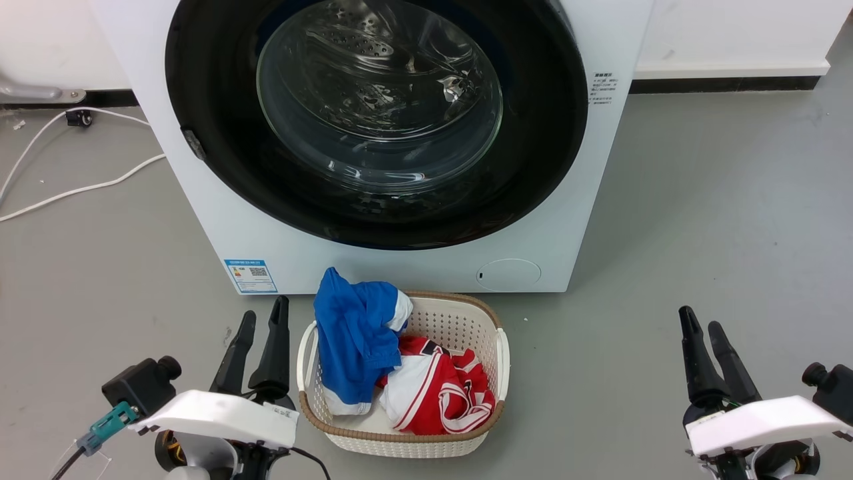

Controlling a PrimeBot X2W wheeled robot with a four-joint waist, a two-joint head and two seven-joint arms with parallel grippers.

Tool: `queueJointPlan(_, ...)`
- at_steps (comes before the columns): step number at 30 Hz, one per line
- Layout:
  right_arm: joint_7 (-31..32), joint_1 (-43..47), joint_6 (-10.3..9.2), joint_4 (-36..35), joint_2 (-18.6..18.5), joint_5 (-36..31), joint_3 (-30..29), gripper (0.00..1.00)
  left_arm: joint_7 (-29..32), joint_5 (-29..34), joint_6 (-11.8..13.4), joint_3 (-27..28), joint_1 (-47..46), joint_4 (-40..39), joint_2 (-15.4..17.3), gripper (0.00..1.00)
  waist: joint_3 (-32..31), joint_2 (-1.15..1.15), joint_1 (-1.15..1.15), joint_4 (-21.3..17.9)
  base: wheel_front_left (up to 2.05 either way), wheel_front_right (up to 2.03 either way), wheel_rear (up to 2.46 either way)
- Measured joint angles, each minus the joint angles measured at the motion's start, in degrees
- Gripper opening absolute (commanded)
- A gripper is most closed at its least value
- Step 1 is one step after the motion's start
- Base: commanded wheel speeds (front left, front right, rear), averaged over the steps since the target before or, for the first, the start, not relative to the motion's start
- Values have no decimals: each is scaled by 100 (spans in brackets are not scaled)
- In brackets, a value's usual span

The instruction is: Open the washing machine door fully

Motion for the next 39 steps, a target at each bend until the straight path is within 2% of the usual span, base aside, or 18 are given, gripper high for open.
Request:
queueJointPlan(11, -114, 74, 0, -138, 13, -880, 43, 100, -192, 858, 56, -153, 17, 8, 67, 100, -23, 0, 0, -4, 0, 0, 0)
queueJointPlan(23, -126, 169, 1, -344, 27, -1762, 76, 100, -379, 1793, 255, -426, 20, 3, 253, 100, -43, 0, 0, -15, 0, 0, 0)
queueJointPlan(39, -169, 260, 2, -459, 53, -2664, 77, 100, -603, 2519, 381, -625, 20, 66, 399, 100, -62, 0, 0, -40, 0, 0, 0)
